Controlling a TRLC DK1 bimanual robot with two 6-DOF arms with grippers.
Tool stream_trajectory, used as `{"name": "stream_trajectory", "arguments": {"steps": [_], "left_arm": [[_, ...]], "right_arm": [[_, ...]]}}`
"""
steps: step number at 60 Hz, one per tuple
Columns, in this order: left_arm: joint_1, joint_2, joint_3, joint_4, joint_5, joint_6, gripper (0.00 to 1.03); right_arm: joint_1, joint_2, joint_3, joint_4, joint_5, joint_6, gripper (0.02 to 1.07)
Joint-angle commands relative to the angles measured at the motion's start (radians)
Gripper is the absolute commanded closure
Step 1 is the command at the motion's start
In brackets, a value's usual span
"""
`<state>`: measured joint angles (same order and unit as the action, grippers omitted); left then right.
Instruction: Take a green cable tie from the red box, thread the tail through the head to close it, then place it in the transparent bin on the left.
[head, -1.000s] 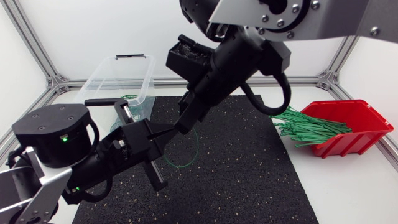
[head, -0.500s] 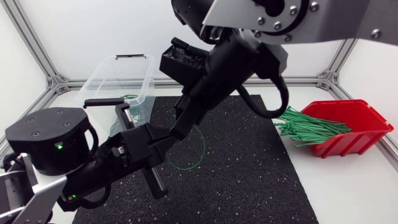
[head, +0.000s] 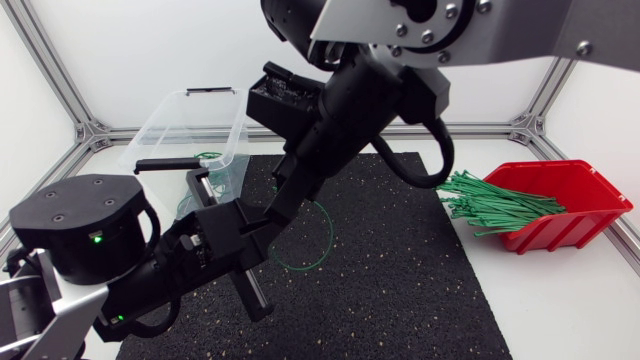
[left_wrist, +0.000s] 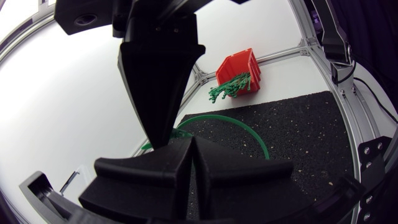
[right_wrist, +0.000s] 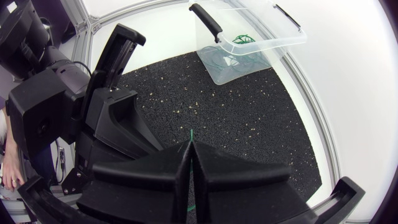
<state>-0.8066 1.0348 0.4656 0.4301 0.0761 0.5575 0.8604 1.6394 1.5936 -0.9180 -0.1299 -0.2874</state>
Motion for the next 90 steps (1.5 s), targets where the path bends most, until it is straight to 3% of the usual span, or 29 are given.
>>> {"name": "stream_trajectory", "arguments": {"steps": [1,34,44,58,62,77,90], "left_arm": [[-0.043,0.021,0.016,0.012,0.067,-0.013,1.00],[-0.046,0.022,0.019,0.010,0.082,-0.019,1.00],[0.024,0.001,0.025,0.004,0.108,-0.018,1.00],[0.130,-0.033,0.067,-0.063,0.175,-0.021,1.00],[0.152,-0.050,0.071,-0.079,0.189,-0.025,1.00],[0.228,-0.088,0.110,-0.168,0.229,-0.025,1.00],[0.400,-0.097,0.223,-0.246,0.287,-0.025,1.00]], "right_arm": [[0.017,0.036,0.062,0.061,-0.011,0.005,1.02],[0.028,0.057,0.081,0.059,-0.011,0.004,1.02],[0.005,0.020,0.032,0.061,-0.034,-0.004,1.01],[-0.029,-0.067,-0.058,0.085,-0.082,-0.004,0.70],[-0.040,-0.098,-0.084,0.091,-0.089,-0.006,0.54],[-0.095,-0.164,-0.172,0.116,-0.089,-0.015,0.47],[-0.159,-0.216,-0.259,0.153,-0.086,-0.042,0.44]]}}
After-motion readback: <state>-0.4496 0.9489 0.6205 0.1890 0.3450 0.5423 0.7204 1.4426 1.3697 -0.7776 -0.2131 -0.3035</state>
